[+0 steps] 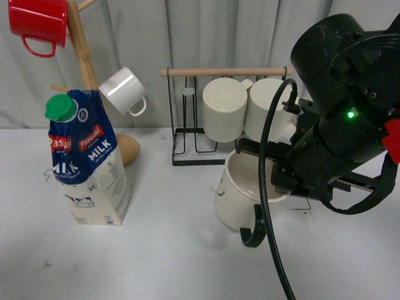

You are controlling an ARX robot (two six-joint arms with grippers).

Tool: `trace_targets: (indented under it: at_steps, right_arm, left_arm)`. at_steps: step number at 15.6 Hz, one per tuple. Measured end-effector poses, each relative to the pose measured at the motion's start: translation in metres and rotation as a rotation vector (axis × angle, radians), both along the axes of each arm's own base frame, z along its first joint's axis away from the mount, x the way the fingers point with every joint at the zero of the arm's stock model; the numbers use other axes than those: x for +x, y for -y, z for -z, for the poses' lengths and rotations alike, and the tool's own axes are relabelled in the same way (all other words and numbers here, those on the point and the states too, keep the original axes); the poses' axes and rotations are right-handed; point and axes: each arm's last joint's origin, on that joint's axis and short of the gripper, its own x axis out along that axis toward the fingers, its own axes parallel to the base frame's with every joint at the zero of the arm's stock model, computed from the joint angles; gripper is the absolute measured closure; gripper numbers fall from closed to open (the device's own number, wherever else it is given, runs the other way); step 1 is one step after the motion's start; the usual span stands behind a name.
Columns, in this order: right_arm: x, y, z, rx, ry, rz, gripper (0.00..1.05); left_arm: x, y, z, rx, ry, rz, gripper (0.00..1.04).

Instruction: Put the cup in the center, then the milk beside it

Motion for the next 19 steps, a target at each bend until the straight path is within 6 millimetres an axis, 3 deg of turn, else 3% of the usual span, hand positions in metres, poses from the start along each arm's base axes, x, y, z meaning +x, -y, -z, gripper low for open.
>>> trace_targets:
  at_steps: [6,9,10,11,12,13,14,15,16,17,18,19]
  right_arm:
    - [0.016,0.001,0.015,-0.020,-0.030,0.044,1.01]
    - [0.022,0.002,0.014,-0.012,-0.010,0.047,0.70]
    - [0.022,0.004,0.008,-0.001,0.061,0.039,0.50]
    - [0.002,0.011,-0.021,-0.029,0.355,0.017,0.24]
    - [-0.009,0.014,-0.039,-0.004,0.491,0.001,0.13]
    - [-0.009,0.013,-0.051,-0.020,0.707,0.012,0.11]
    - [-0.014,0.019,-0.049,-0.094,0.857,0.053,0.20]
    - [-0.043,0.037,-0.024,-0.221,0.921,0.010,0.35]
    - [-0.066,0.059,-0.014,-0.286,0.953,0.010,0.48]
    - [-0.088,0.080,-0.041,-0.302,1.098,0.051,0.66]
    - [-0.104,0.087,-0.053,-0.300,1.149,0.052,0.79]
    - [-0.118,0.093,-0.047,-0.304,1.124,0.032,0.89]
  left_arm:
    - [0.000,0.000,0.000,0.000,0.000,0.000,0.07]
    - [0.000,0.000,0.000,0.000,0.000,0.000,0.07]
    - [0.000,0.000,0.000,0.000,0.000,0.000,0.07]
    - [0.000,0.000,0.000,0.000,0.000,0.000,0.07]
    - [0.000,0.000,0.000,0.000,0.000,0.000,0.07]
    - [0.000,0.000,0.000,0.000,0.000,0.000,0.07]
    - [0.000,0.000,0.000,0.000,0.001,0.002,0.07]
    - [0.000,0.000,0.000,0.000,0.000,-0.004,0.07]
    - [0.000,0.000,0.000,0.000,0.000,-0.004,0.07]
    - [0.000,0.000,0.000,0.000,0.001,-0.002,0.07]
    - [0.000,0.000,0.000,0.000,0.000,-0.002,0.07]
    - [0.000,0.000,0.000,0.000,0.000,-0.002,0.07]
